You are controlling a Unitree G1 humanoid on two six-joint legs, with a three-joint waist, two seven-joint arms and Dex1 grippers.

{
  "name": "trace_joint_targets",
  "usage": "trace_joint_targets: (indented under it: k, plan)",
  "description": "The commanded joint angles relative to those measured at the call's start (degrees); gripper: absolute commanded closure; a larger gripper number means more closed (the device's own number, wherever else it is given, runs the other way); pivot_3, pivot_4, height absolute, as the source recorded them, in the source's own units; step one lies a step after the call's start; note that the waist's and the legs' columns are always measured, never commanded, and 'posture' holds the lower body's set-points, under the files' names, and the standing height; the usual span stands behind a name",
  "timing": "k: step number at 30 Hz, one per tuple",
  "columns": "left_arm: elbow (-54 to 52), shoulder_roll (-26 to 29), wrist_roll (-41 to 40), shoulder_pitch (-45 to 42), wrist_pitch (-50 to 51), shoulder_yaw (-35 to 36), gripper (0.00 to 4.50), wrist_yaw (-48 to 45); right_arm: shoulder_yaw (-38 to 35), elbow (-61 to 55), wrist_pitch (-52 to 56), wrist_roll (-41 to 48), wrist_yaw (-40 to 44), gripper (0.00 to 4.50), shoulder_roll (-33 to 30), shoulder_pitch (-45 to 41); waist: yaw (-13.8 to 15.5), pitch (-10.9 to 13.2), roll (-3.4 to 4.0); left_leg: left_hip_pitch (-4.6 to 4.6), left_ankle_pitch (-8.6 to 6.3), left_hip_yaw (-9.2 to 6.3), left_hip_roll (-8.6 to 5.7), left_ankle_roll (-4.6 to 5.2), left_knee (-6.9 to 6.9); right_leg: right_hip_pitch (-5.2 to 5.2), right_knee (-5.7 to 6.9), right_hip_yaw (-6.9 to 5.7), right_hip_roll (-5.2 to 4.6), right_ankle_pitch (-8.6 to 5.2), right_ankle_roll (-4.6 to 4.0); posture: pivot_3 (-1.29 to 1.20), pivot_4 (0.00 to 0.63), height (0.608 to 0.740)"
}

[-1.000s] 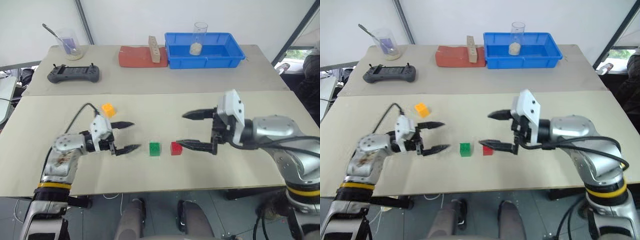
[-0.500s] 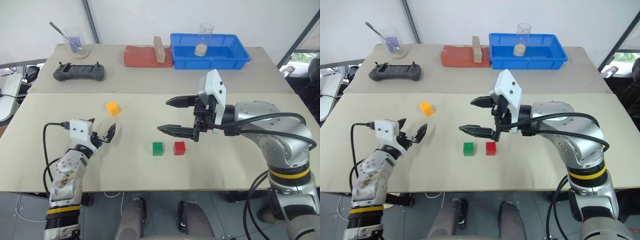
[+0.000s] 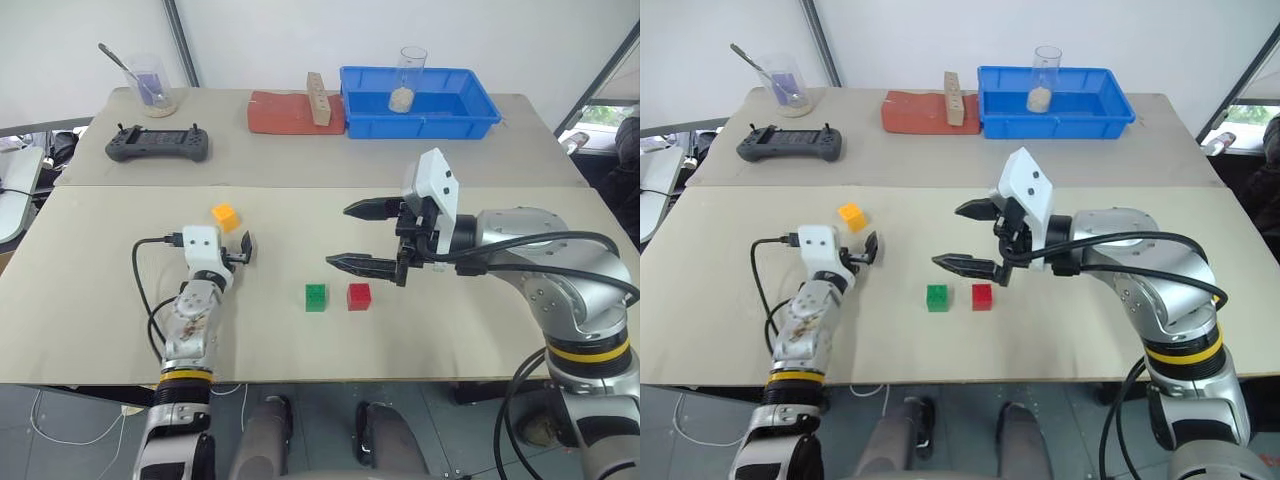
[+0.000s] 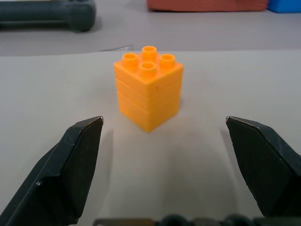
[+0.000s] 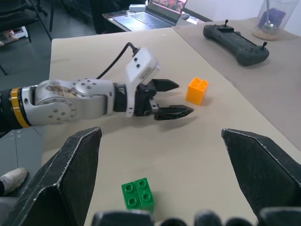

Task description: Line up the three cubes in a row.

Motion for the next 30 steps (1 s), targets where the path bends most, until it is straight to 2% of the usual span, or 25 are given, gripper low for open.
trace_joint_targets:
  k: [1, 7, 12, 15, 20, 26, 30]
  plan:
    - [3.0, -2.2, 2.4, -2.9, -2.2, -0.9, 0.05, 5.1, -2.3, -1.7, -1.7, 0.0, -0.1, 0.00, -0.8, 0.1, 0.0, 0.0, 0.00, 0.00, 0.00, 0.00, 0.00, 0.00, 0.01, 0.00, 0.00, 0.00, 0.00, 0.03, 0.04, 0.00, 0.150, 0.740]
    - [10.0, -3.1, 4.8, -8.5, -4.0, -0.2, 0.05, 12.2, -3.1, -1.8, -1.8, 0.4, -0.3, 0.00, -1.2, 0.6, 0.2, 0.0, -0.02, 0.00, 0.00, -0.01, -0.01, -0.01, 0.07, 0.02, 0.01, -0.01, 0.01, 0.04, -0.02, 0.00, 0.150, 0.740]
    - [14.1, -2.7, 3.7, -10.8, -5.2, 0.3, 0.05, 12.4, -3.7, -2.5, -1.3, 0.5, -0.6, 0.00, -1.3, 0.9, 0.2, 0.0, -0.03, -0.01, 0.00, -0.01, -0.01, -0.01, 0.09, 0.02, 0.00, 0.00, 0.01, 0.05, 0.00, 0.00, 0.150, 0.740]
    - [15.0, -2.8, 3.3, -11.5, -5.1, 0.7, 0.92, 12.8, -3.9, -2.8, -0.7, 0.7, -1.1, 0.00, -1.4, 0.6, 0.1, 0.0, -0.02, -0.01, 0.00, -0.01, 0.00, -0.01, 0.09, 0.02, 0.01, -0.01, 0.01, 0.08, 0.04, 0.00, 0.150, 0.740]
    - [16.5, -2.8, 2.5, -12.9, -5.3, 1.4, 3.24, 14.2, -4.1, -2.9, -0.2, 0.9, -1.6, 0.00, -1.5, 0.3, 0.0, 0.0, -0.03, -0.01, -0.01, -0.01, 0.00, -0.01, 0.09, 0.03, -0.01, 0.00, 0.00, 0.04, -0.02, 0.00, 0.150, 0.740]
    - [17.9, -2.1, 2.2, -13.8, -5.8, 2.2, 3.24, 14.1, -4.3, -3.0, 0.2, 1.1, -1.9, 0.00, -1.6, 0.4, -0.1, 0.0, -0.03, -0.01, -0.01, -0.01, 0.00, -0.01, 0.09, 0.02, 0.00, 0.00, 0.01, 0.04, -0.04, 0.00, 0.150, 0.740]
    - [16.7, -0.5, 1.3, -13.7, -5.9, 1.4, 3.24, 9.1, -4.3, -3.1, 0.1, 1.0, -2.0, 0.00, -1.8, 0.4, -0.2, 0.0, -0.04, -0.01, -0.01, 0.00, 0.00, -0.01, 0.09, 0.00, -0.01, -0.01, 0.00, 0.06, 0.00, 0.00, 0.150, 0.740]
